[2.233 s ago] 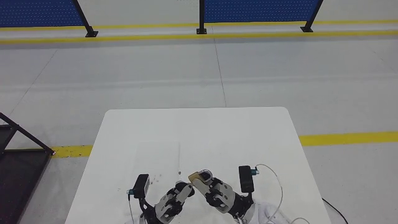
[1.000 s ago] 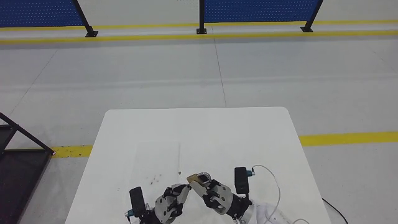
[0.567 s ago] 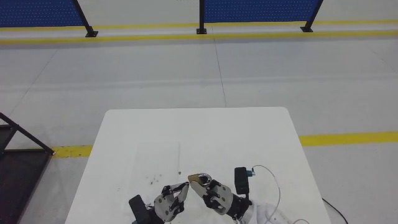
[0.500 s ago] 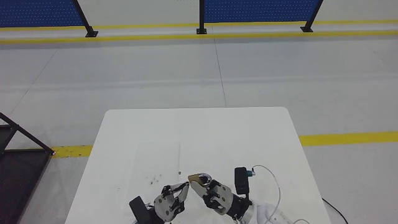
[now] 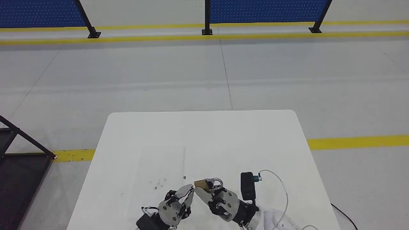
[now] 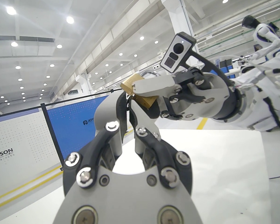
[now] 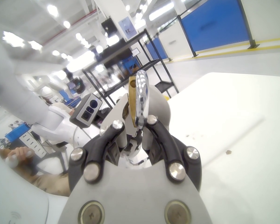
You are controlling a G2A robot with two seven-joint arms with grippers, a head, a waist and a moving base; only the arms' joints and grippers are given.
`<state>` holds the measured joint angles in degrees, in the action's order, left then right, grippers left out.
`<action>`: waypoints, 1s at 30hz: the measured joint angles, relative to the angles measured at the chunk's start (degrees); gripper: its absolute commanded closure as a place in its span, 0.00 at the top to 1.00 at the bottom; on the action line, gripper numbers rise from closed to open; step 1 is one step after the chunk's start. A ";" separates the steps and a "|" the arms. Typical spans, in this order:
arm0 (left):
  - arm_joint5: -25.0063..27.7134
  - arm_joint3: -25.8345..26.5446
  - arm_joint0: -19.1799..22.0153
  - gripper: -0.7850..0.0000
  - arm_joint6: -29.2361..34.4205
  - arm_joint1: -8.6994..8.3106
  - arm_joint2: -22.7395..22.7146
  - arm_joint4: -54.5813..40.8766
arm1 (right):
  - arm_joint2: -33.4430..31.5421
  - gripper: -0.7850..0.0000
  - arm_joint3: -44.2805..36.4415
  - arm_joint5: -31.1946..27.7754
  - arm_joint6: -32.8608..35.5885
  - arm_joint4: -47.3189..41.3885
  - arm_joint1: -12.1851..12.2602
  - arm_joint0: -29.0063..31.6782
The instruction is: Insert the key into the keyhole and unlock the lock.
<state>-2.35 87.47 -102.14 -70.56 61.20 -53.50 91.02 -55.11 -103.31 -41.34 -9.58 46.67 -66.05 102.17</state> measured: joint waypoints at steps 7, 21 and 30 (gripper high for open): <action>3.84 -0.23 -0.06 1.00 -0.65 0.11 -0.37 -3.42 | -0.69 0.00 -0.14 0.76 -1.80 -0.08 0.10 0.12; 22.16 -3.72 -4.46 1.00 -5.20 -1.92 -6.09 -10.51 | -0.34 0.00 3.86 7.12 5.13 -6.03 -0.19 -3.15; 32.30 -2.89 -9.67 1.00 -3.78 -4.77 -12.05 -15.24 | 8.32 0.00 11.79 16.06 25.75 -17.61 -2.51 -13.46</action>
<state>29.95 84.59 -111.81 -74.34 56.43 -65.55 75.77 -46.79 -91.52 -25.28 16.17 29.06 -68.55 88.71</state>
